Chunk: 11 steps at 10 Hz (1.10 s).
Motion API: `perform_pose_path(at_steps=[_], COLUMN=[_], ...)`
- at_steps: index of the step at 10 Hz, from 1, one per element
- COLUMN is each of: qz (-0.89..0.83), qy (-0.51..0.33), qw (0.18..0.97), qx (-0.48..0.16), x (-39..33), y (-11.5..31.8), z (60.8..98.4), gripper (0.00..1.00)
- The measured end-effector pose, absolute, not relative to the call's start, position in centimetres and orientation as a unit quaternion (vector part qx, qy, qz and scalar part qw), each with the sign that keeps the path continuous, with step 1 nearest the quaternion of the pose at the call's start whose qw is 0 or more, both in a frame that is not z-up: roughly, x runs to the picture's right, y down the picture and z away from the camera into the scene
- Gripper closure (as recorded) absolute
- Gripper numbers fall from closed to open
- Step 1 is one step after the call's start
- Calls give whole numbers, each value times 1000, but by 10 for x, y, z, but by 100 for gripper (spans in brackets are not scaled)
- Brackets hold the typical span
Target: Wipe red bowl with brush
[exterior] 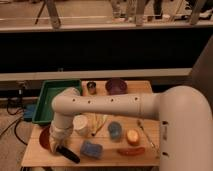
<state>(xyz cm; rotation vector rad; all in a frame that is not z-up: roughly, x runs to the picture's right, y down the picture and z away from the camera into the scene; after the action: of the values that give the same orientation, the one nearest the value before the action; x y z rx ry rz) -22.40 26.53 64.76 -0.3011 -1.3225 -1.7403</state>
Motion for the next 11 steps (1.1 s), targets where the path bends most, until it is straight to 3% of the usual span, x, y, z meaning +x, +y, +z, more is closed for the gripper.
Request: perform_pose_path(at_steps=[6,11], qz=[-719,-711], qy=[-541,-568], qw=[424,403], qx=[-97,-95], x=[-259,-268], y=[250,265], z=[671,662], gripper=[100,100])
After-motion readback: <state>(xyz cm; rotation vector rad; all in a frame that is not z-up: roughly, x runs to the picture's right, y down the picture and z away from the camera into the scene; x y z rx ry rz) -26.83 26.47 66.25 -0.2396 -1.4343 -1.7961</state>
